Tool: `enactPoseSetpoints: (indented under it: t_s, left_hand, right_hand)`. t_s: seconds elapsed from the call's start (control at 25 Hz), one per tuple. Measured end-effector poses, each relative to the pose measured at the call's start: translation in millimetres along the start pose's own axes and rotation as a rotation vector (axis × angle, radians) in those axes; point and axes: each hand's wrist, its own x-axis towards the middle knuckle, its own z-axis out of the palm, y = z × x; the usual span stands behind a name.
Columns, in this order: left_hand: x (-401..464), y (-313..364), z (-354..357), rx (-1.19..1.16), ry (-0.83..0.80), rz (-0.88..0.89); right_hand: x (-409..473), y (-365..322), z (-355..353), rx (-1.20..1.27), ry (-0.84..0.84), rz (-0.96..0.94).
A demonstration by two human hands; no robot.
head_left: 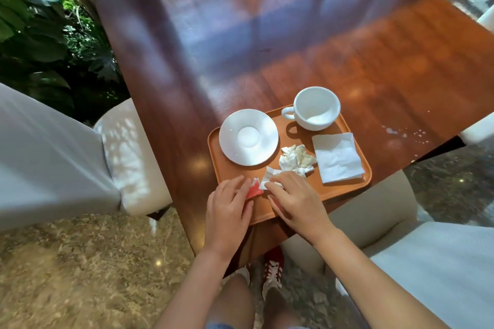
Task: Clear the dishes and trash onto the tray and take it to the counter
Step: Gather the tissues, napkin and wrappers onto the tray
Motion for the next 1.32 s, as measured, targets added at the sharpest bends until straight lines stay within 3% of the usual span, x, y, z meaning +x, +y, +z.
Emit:
enactPoseSetpoints:
  t_s: [0.16, 0.24, 0.84, 1.32]
  left_hand:
    - [-27.6, 7.1, 1.6, -0.005, -0.026, 0.218]
    - [-38.2, 16.0, 8.6, 0.029, -0.066, 0.308]
    - [20.2, 6.1, 13.6, 0.065, 0.028, 0.086]
    - [95.4, -20.8, 6.3, 0.110, 0.014, 0.136]
  right_hand:
    - [-36.1, 19.1, -9.7, -0.086, 0.100, -0.132]
    - [-59.0, 34.3, -15.5, -0.155, 0.064, -0.119]
    - [-6.8, 64.4, -10.7, -0.200, 0.061, -0.143]
    - [70.1, 78.0, -0.2, -0.143, -0.021, 0.000]
